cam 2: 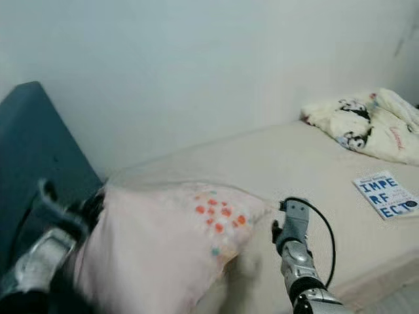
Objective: Clean up the room
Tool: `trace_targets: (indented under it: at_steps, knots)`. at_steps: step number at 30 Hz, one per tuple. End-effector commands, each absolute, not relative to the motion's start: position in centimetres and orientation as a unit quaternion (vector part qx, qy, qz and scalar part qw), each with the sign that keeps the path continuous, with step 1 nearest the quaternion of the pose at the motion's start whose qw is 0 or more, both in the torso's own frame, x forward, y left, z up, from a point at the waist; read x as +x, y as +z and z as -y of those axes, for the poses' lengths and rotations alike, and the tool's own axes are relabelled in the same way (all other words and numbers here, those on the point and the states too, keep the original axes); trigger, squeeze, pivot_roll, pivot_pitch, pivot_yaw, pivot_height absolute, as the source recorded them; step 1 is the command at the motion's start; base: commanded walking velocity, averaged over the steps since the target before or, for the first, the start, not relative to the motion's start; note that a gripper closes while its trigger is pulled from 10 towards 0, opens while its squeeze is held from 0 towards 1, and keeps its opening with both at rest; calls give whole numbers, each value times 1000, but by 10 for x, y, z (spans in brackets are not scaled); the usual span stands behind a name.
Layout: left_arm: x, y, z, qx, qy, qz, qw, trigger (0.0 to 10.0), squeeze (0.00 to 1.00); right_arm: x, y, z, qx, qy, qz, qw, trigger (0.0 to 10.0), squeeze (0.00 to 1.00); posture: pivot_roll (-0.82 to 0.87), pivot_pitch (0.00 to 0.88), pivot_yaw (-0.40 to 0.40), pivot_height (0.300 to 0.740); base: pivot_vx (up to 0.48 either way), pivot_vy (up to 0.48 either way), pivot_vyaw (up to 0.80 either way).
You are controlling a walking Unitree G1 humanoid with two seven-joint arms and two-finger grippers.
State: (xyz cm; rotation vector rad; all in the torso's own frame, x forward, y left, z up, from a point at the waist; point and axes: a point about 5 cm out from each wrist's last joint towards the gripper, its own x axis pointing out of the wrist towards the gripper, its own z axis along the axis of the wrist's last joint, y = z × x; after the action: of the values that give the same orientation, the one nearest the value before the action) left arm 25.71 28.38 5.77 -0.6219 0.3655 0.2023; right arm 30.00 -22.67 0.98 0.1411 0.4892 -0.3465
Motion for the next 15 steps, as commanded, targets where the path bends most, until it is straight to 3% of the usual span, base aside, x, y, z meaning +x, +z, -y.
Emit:
trace_targets:
  at_steps: [1, 6, 9, 15]
  knots:
    - [244, 63, -296, -222, 119, -245, 936, 10000, 0, 296, 5, 227, 116, -190, -252, 942, 10000, 0, 27, 0, 28, 740, 0, 0, 0]
    - [219, 47, -292, -150, 78, -347, 923, 10000, 0, 291, 0, 232, 155, -221, -265, 926, 10000, 0, 38, 0, 24, 740, 0, 0, 0]
    - [193, 29, -286, -36, 6, -426, 904, 10000, 0, 288, -3, 235, 150, -240, -284, 916, 10000, 0, 45, 0, 21, 740, 0, 0, 0]
    - [174, 11, -273, 92, -79, -476, 871, 10000, 0, 286, -4, 239, 132, -266, -302, 906, 10000, 0, 45, 0, 21, 740, 0, 0, 0]
